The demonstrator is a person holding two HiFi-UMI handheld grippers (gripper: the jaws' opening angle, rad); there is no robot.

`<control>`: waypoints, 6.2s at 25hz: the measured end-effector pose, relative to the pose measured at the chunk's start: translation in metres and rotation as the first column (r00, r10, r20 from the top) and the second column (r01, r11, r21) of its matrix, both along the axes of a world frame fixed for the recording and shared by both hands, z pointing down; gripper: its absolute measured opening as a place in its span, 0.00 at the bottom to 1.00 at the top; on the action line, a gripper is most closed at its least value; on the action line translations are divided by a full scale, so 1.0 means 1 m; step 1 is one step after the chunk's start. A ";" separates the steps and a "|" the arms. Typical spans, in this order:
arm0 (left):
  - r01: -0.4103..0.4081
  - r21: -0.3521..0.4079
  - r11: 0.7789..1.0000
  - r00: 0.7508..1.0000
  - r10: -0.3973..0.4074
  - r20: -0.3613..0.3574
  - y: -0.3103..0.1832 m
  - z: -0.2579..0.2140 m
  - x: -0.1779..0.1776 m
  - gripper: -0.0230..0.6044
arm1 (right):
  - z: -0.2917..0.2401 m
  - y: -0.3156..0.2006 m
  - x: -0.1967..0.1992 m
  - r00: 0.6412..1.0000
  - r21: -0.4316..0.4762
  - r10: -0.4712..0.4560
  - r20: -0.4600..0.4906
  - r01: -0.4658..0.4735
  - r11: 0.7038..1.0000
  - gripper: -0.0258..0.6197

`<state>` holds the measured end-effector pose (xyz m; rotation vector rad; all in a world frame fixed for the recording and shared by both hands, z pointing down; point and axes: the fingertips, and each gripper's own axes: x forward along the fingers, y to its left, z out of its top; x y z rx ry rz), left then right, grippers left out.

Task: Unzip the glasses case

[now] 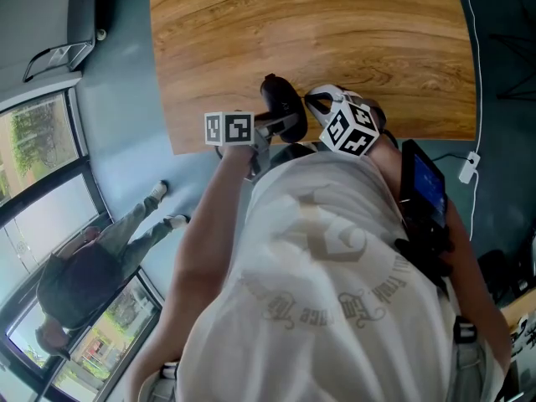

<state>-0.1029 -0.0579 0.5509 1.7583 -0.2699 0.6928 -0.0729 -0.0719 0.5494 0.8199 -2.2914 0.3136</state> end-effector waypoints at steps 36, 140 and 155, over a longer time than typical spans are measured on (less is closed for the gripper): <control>-0.480 0.062 0.875 0.875 0.472 0.110 0.033 0.002 -0.020 0.49 | -0.004 -0.003 0.007 1.000 0.032 -0.019 -0.023 0.019 0.999 0.05; -0.885 0.040 0.463 0.433 0.791 0.432 -0.039 0.029 -0.025 0.50 | -0.011 0.022 0.050 0.988 0.020 0.135 -0.072 -0.134 0.991 0.11; -0.928 0.047 0.370 0.345 0.804 0.484 -0.084 0.061 -0.012 0.59 | 0.013 0.041 0.084 0.953 -0.013 0.294 -0.070 -0.295 0.955 0.11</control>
